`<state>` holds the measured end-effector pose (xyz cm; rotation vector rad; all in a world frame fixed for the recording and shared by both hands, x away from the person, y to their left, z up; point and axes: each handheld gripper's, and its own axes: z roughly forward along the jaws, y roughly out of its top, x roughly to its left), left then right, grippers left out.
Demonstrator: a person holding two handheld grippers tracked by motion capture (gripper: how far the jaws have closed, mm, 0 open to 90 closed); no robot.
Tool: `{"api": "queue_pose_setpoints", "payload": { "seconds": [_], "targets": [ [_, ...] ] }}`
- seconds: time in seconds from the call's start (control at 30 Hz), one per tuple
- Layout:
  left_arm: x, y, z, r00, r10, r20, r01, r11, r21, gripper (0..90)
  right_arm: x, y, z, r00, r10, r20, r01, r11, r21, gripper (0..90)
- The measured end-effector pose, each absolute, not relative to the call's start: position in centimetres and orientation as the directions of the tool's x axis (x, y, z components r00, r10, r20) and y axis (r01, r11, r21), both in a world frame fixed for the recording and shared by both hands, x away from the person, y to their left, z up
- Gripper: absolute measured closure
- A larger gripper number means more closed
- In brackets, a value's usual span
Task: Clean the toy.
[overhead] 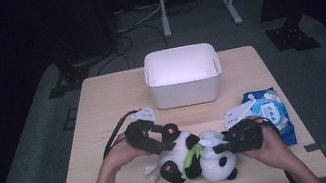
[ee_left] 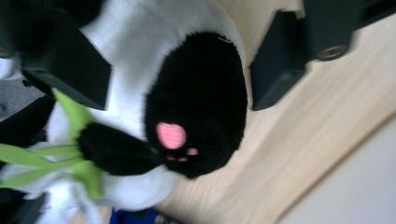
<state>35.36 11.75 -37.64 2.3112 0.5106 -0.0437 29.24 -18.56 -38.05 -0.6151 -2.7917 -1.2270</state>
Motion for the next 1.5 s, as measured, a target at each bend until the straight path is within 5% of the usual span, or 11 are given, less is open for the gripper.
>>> {"api": "queue_pose_setpoints", "payload": {
  "seconds": [0.13, 0.23, 0.33, 0.47, 0.93, 1.13, 1.3, 1.5],
  "targets": [
    [36.1, 10.8, -38.1, 0.922, 0.336, -0.193, 0.375, -0.651, 0.660, 19.3, 29.2, -18.5, -38.0, -0.923, 0.342, 0.177, 0.363, 0.614, 0.701, 84.3],
    [36.4, 10.7, -38.1, 0.925, 0.319, -0.206, 0.371, -0.643, 0.670, 29.7, 29.2, -18.5, -38.0, -0.922, 0.347, 0.173, 0.363, 0.615, 0.700, 84.3],
    [36.6, 10.9, -37.9, 0.924, 0.334, -0.187, 0.367, -0.635, 0.680, 49.9, 29.5, -18.5, -37.8, -0.918, 0.354, 0.178, 0.371, 0.610, 0.700, 84.3],
    [37.1, 10.7, -37.7, 0.928, 0.337, -0.161, 0.350, -0.634, 0.689, 55.4, 30.3, -18.8, -36.9, -0.915, 0.363, 0.175, 0.376, 0.612, 0.696, 84.5],
    [39.3, 10.3, -34.0, 0.944, 0.327, 0.038, 0.191, -0.640, 0.744, 56.1, 36.3, -17.7, -33.1, -0.878, 0.453, 0.153, 0.422, 0.585, 0.693, 84.8],
    [39.0, 12.6, -36.3, 0.933, 0.359, -0.029, 0.255, -0.602, 0.757, 52.9, 37.9, -15.9, -36.2, -0.868, 0.440, 0.229, 0.478, 0.618, 0.624, 84.8],
    [38.1, 14.2, -36.9, 0.927, 0.351, -0.131, 0.315, -0.538, 0.782, 40.9, 36.7, -14.3, -36.4, -0.885, 0.419, 0.202, 0.450, 0.660, 0.602, 85.0],
    [36.9, 14.5, -36.0, 0.935, 0.322, -0.146, 0.306, -0.530, 0.791, 35.7, 35.5, -13.5, -36.3, -0.896, 0.404, 0.186, 0.433, 0.699, 0.569, 85.2]
  ]
}}
